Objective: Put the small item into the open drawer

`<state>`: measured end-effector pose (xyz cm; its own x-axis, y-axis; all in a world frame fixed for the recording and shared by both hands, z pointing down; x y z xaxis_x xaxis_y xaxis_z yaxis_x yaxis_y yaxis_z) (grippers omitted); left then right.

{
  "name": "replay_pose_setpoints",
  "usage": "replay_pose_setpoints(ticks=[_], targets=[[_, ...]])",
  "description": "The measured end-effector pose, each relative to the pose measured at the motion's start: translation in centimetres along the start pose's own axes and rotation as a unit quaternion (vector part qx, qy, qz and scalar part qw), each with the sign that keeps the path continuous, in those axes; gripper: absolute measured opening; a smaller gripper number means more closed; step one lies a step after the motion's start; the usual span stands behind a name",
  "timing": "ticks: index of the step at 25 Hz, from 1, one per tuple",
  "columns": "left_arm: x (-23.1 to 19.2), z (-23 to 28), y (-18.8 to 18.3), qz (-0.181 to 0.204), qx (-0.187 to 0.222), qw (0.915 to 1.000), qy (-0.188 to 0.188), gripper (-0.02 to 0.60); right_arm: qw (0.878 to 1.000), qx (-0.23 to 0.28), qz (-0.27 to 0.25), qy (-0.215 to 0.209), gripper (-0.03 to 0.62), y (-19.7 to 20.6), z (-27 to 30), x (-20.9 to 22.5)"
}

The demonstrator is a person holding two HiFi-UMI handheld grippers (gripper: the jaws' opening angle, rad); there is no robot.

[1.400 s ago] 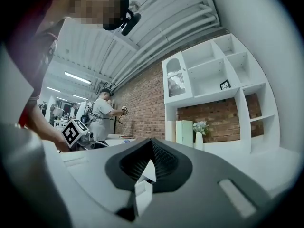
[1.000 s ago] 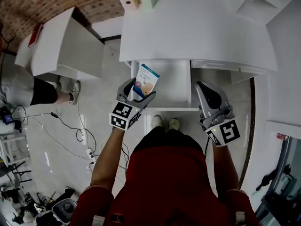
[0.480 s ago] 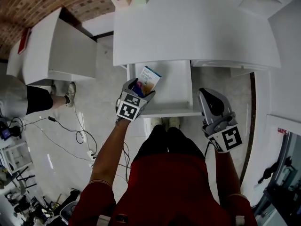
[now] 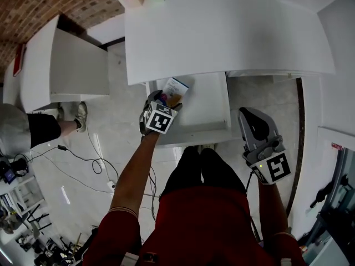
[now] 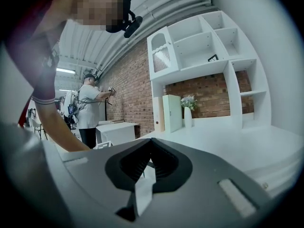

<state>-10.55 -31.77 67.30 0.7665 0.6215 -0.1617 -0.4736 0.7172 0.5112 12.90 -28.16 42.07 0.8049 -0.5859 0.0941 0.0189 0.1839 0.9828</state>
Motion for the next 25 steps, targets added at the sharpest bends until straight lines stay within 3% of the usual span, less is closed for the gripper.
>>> replay_pose_setpoints(ticks=[13, 25], targets=[[-2.8, 5.3, 0.8, 0.006, -0.077, 0.9968, -0.021, 0.402, 1.000, -0.014, 0.009, 0.026, 0.011, 1.0, 0.8, 1.4], [-4.0, 6.2, 0.6, -0.008, -0.096, 0.9944, -0.045, 0.419, 1.000, -0.016, 0.013, 0.021, 0.012, 1.1, 2.0, 1.9]])
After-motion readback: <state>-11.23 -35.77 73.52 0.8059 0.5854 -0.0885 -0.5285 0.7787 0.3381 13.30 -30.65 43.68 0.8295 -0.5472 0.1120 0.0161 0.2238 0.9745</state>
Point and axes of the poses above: the fingertips, and each gripper's own axes: z forward along the fingers, x to its right, y out of its underside, the point moved 4 cm from there along -z, backward along the fingers, and after that the axes turned 8 degrees about y, right-handed, at the moved point
